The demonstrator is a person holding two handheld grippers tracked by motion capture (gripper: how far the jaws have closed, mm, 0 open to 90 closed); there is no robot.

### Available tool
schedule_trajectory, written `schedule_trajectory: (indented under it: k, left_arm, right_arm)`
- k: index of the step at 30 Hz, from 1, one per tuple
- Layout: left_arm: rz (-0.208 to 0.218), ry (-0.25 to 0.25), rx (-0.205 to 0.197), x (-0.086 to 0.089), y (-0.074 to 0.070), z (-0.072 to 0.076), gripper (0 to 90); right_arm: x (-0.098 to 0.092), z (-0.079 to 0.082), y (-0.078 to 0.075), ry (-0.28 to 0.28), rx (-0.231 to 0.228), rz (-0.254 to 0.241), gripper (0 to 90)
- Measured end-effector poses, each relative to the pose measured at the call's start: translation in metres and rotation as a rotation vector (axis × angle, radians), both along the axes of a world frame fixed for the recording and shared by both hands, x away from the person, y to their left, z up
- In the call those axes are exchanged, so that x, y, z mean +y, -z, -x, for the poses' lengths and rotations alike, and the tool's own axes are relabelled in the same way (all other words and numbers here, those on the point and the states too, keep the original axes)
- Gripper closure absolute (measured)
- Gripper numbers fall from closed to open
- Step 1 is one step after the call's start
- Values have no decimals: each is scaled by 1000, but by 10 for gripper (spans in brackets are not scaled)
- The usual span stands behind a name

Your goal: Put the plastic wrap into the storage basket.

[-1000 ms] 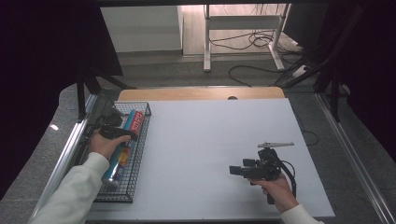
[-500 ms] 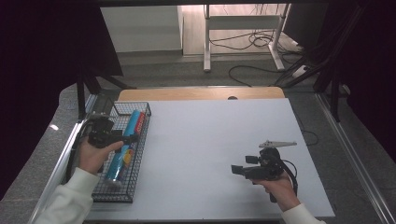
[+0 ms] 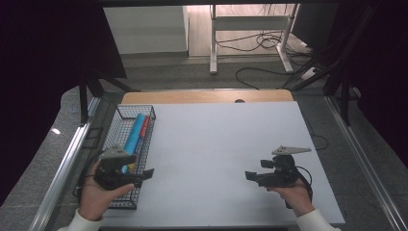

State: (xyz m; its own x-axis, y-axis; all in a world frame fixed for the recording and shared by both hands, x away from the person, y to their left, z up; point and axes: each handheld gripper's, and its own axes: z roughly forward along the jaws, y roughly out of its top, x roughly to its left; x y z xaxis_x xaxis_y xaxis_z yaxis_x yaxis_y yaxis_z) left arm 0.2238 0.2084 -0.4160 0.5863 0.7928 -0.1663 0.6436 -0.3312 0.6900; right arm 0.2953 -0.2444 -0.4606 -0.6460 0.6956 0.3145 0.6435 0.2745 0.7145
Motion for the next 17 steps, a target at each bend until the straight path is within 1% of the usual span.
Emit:
schedule_trajectory:
  k: [3,4,5,6,7,10,11,12,13,14,17]
  left_arm:
    - [-2,60,5,-19,8,0,197]
    - [2,69,8,-24,11,-1,200]
    - [-3,68,12,-27,14,-3,200]
    - [-3,68,12,-27,14,-3,200]
    - [-12,66,23,-34,19,-8,199]
    - [-12,74,19,-36,19,-10,199]
    - [-12,74,16,-36,19,-11,199]
    - [-2,78,10,-36,18,-11,199]
    - [-2,78,10,-36,18,-11,200]
    - [4,78,-2,-36,18,-10,201]
    - [11,80,-11,-35,18,-9,201]
  right_arm:
    - [-3,1,-1,-7,-13,-1,119]
    - [-4,2,-1,-11,-20,1,119]
    - [-5,3,-1,-15,-27,5,119]
    - [-5,3,-1,-15,-27,5,119]
    - [-7,5,0,-14,-43,34,119]
    - [-8,4,2,-16,-61,51,119]
    - [-7,4,2,-17,-65,50,119]
    - [-7,4,2,-20,-73,48,119]
    - [-7,4,1,-24,-79,49,119]
    - [-6,4,1,-28,-88,52,118]
    - [-5,5,1,-34,-111,58,113]
